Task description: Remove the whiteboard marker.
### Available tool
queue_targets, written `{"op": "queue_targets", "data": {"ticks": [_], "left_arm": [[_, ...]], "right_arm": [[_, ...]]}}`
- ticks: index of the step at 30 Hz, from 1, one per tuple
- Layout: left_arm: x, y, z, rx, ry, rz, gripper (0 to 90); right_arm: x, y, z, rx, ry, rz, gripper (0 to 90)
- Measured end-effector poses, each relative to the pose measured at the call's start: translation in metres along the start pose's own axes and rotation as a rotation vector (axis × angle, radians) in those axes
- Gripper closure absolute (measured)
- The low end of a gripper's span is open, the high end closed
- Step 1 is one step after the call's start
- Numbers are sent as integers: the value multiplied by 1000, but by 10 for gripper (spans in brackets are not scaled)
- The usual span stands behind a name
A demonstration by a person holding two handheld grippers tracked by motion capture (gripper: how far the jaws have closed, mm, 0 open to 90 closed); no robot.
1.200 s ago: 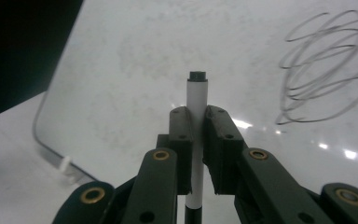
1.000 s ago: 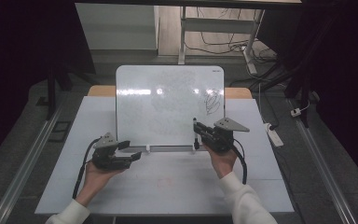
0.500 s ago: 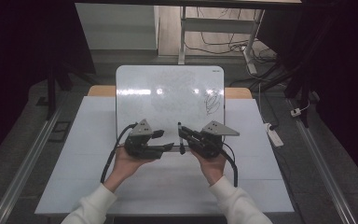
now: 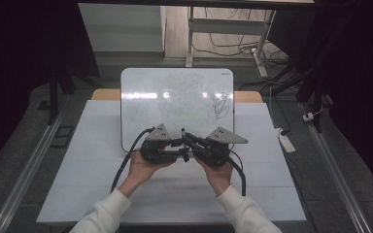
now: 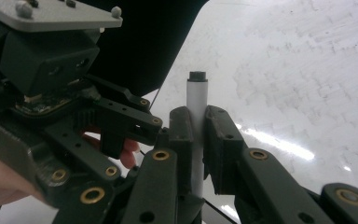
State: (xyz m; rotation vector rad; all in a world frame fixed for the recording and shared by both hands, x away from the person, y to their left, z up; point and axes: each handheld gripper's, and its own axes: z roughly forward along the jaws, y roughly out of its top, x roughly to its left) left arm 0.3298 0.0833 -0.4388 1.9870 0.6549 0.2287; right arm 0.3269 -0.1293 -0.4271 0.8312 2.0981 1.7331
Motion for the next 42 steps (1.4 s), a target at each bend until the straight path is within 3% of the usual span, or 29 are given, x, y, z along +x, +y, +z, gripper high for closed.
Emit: {"op": "queue_targets", "data": {"ticks": [6,13,16,18,21,22,25,26,31,42], "left_arm": [[1,0,-2,-10,-11,2,746],[6,-2,-6,-22,-7,-25,812],[9,-3,-10,-1,-13,-22,814],[12,-4,-15,-4,-31,-19,815],[17,-3,-22,1,-110,-27,815],[17,-3,-22,1,-110,-27,815],[18,-1,-24,23,-168,-13,815],[17,0,-24,28,-181,-7,815],[10,4,-17,68,-256,32,815],[7,7,-7,83,-357,37,814]], "right_arm": [[2,-1,2,4,9,3,810],[3,1,1,-1,21,4,801],[-5,8,-4,-6,82,-4,641],[-14,11,-11,18,127,-23,587],[-34,8,-19,103,229,-60,516],[-39,5,-22,135,265,-73,507],[-46,0,-26,181,289,-107,488],[-50,-4,-25,224,329,-111,472],[-47,-13,-17,314,427,-142,481],[-34,-22,-3,368,534,-173,633]]}}
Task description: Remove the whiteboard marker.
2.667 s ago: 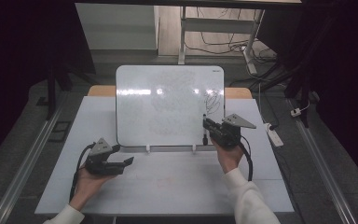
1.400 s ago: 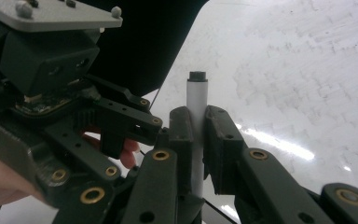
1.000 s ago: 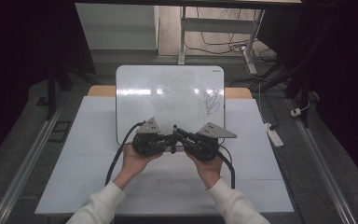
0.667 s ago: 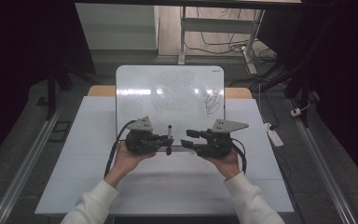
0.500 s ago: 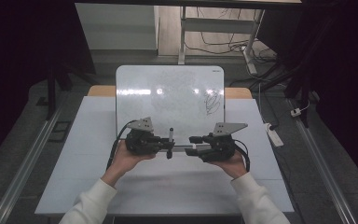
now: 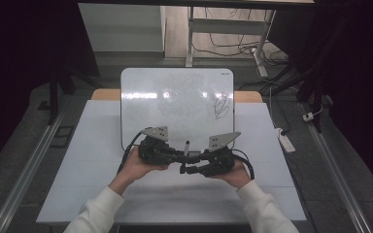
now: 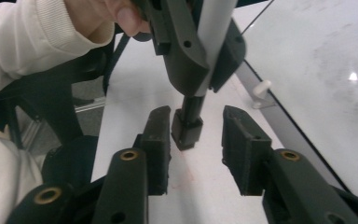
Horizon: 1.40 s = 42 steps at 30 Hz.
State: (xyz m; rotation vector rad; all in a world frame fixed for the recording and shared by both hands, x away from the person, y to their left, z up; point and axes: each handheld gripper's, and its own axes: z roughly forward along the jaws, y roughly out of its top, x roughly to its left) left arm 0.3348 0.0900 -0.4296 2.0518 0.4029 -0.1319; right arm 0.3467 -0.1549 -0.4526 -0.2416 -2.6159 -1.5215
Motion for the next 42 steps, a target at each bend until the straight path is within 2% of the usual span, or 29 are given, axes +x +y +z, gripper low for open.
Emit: {"op": "queue_targets", "data": {"ticks": [5,7,13,17,21,22,26,29,32,33,34,35,36,38,39,41,42], "left_arm": [[1,1,2,3,-27,1,814],[1,1,4,12,-34,4,814],[1,1,7,36,-58,8,813],[2,1,8,37,-59,9,810],[2,0,9,17,-55,10,786],[2,0,8,8,-44,7,769],[1,0,2,-30,26,-7,606],[0,-2,-8,-59,107,-24,482],[-3,-8,-21,-79,181,-44,439],[-3,-8,-21,-79,181,-44,422],[-6,-16,-29,-80,247,-57,404],[-8,-22,-33,-81,275,-60,392],[-8,-22,-33,-81,275,-60,383],[-12,-34,-40,-81,333,-74,364],[-16,-46,-47,-72,377,-89,355],[-19,-60,-54,-73,412,-108,345],[-19,-60,-54,-73,412,-108,339]], "right_arm": [[1,0,6,7,31,-2,680],[1,0,9,12,50,-5,727],[1,-1,12,16,78,3,746],[0,-2,13,9,84,14,758],[0,-2,13,4,59,18,771],[0,-2,12,1,45,19,774],[-2,-3,9,-16,1,33,775],[-4,-4,5,-26,-36,34,776],[-7,-6,2,-36,-83,38,776],[-8,-6,0,-41,-99,44,777],[-9,-7,-2,-48,-116,48,777],[-10,-7,-4,-57,-130,52,777],[-10,-7,-4,-57,-130,52,777],[-14,-8,-11,-89,-178,70,777],[-15,-9,-13,-101,-192,73,777],[-16,-9,-18,-120,-223,80,778],[-17,-9,-20,-131,-239,82,777]]}}
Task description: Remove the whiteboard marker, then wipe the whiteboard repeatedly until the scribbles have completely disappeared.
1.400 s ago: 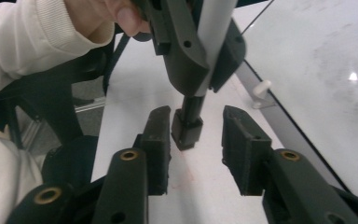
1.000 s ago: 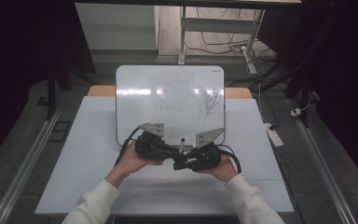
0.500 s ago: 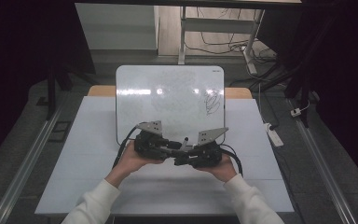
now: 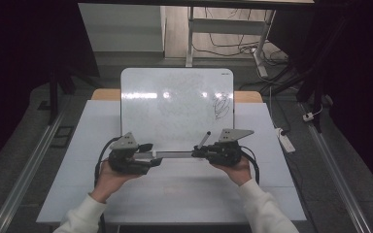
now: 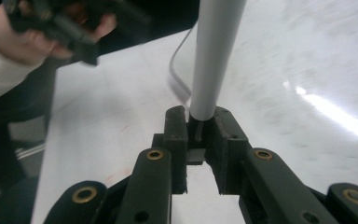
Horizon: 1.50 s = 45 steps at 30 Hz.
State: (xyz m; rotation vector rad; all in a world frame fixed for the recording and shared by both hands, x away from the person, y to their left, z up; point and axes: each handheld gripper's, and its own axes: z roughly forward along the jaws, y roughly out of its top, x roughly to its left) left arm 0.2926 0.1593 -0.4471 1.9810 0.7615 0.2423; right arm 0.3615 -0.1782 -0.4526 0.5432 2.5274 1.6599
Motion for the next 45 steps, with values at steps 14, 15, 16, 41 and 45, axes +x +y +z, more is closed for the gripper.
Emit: {"op": "queue_targets", "data": {"ticks": [14,15,16,41,45], "left_arm": [[1,-81,-42,20,214,-75,299],[3,-87,-41,29,223,-88,295],[5,-89,-41,33,230,-94,289],[24,-99,-38,38,268,-129,274],[25,-99,-38,37,270,-128,274]], "right_arm": [[-11,2,-17,-152,-147,69,778],[-11,2,-18,-162,-159,71,778],[-12,3,-19,-173,-173,71,778],[-133,49,-30,-330,-482,186,777],[-147,61,-22,-322,-510,174,778]]}}
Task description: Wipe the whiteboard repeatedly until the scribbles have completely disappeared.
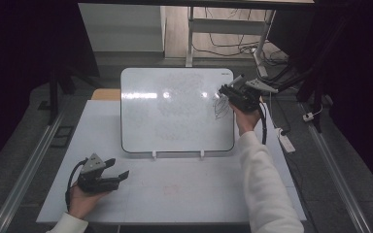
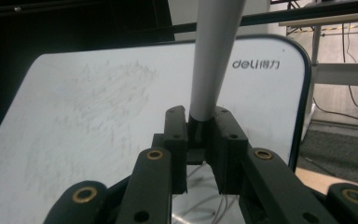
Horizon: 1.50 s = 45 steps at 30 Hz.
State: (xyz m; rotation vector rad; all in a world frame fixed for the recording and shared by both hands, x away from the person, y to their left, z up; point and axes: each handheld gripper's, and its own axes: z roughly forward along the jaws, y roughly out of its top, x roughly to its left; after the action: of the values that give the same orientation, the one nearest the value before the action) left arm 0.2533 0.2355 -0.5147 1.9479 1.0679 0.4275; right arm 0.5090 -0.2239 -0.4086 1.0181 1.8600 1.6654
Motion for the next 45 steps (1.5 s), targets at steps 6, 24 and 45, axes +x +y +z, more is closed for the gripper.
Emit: {"op": "queue_targets", "data": {"ticks": [6,24,45], "left_arm": [[2,0,0,-1,-2,3,274],[0,0,-1,-5,-2,9,275],[1,1,-2,-15,-1,1,277]], "right_arm": [[8,-10,8,66,63,-28,778],[-5,-9,2,19,35,-40,778],[-13,-7,-4,26,29,-53,780]]}}
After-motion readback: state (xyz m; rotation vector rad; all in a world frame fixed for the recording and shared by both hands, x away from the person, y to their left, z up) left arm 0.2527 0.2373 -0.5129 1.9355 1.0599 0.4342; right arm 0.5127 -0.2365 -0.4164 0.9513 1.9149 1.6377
